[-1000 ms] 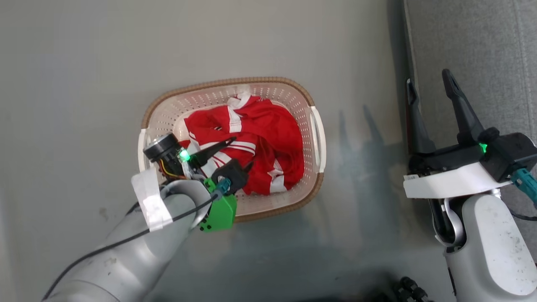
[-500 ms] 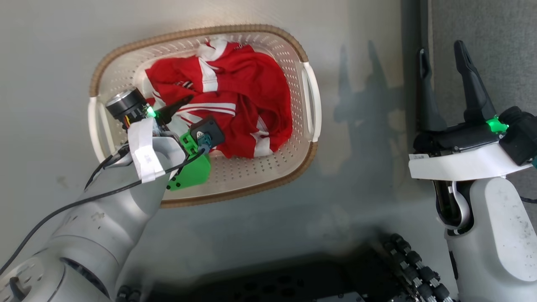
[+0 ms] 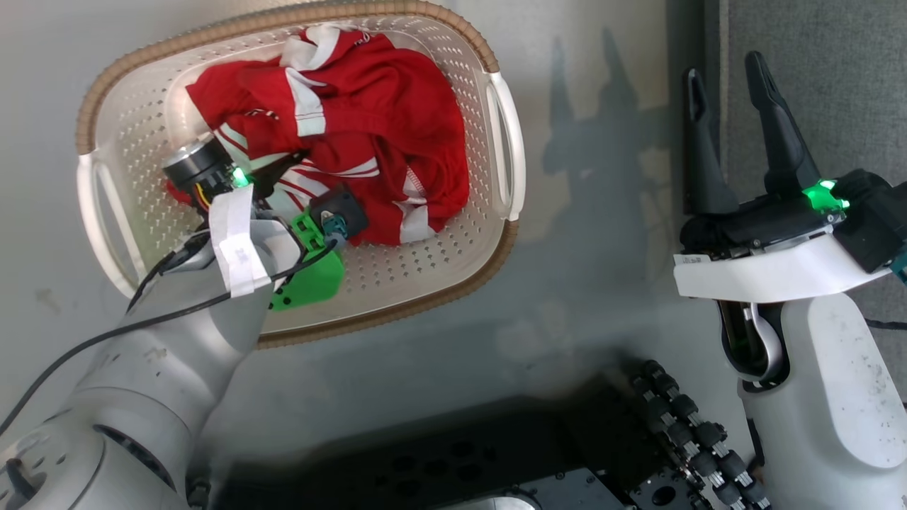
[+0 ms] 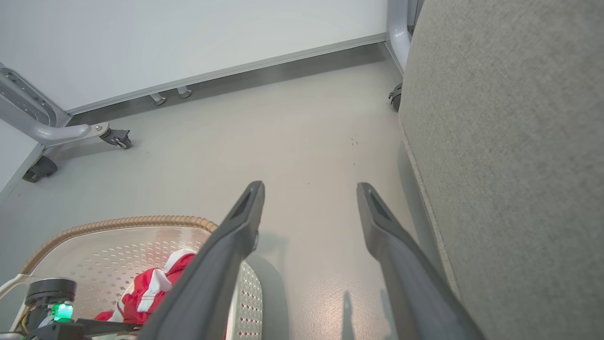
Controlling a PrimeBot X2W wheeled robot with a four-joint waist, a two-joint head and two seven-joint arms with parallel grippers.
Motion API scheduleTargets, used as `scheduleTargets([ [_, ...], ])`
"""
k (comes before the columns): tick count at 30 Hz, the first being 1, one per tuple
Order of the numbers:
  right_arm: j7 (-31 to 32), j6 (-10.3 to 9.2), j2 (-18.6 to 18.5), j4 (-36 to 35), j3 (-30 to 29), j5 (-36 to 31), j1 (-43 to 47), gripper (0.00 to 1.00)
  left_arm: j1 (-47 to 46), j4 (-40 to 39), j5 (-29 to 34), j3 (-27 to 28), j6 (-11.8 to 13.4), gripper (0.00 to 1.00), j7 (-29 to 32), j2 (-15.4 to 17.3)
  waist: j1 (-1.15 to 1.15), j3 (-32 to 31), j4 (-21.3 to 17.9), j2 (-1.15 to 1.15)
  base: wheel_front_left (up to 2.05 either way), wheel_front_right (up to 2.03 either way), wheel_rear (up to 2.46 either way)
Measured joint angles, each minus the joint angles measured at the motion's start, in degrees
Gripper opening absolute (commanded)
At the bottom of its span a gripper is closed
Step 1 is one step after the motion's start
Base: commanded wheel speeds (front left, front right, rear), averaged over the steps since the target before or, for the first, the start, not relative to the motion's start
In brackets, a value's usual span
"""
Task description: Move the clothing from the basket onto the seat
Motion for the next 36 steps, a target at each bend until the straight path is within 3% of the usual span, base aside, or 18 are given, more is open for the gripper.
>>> scheduleTargets([
  [6,0.00,0.00,0.00,-0.25,1.41,1.07,-0.40,1.00,-1.24,0.34,0.98,-1.40,2.11,1.00,1.18,1.24,0.00,1.13,-1.82,0.00,0.00,0.00,0.00],
  [13,0.00,0.00,-0.01,-0.40,1.42,2.03,-0.32,1.00,-2.19,0.46,1.18,-2.54,2.54,1.00,2.90,2.20,0.00,2.93,-3.42,0.00,0.00,0.00,0.00],
  [14,0.00,0.00,-0.01,-0.40,1.42,2.04,-0.31,1.00,-2.24,0.47,1.18,-2.68,2.47,0.80,3.04,2.24,0.00,3.18,-3.54,0.00,0.00,0.00,0.00],
  [15,0.00,0.00,-0.01,-0.40,1.40,2.04,-0.31,1.00,-2.28,0.47,1.16,-2.75,2.23,0.19,3.21,2.29,0.00,3.37,-3.61,0.00,0.00,0.00,0.00],
  [16,0.00,0.00,-0.01,-0.38,1.35,2.04,-0.31,1.00,-2.30,0.48,1.13,-2.79,2.16,0.00,3.31,2.34,-0.01,3.56,-3.66,0.00,0.00,0.00,0.00],
  [26,0.00,0.00,0.00,0.19,1.94,2.47,-0.60,1.00,-1.58,0.63,-0.48,-2.98,2.82,0.00,2.16,2.70,0.00,1.92,-3.46,0.00,0.00,0.00,0.00],
  [36,0.00,0.00,0.02,2.37,2.02,1.57,0.07,1.00,4.36,0.14,-4.55,-1.14,3.44,0.00,-0.87,-0.24,0.00,-5.00,-2.56,0.00,0.00,0.00,0.00],
])
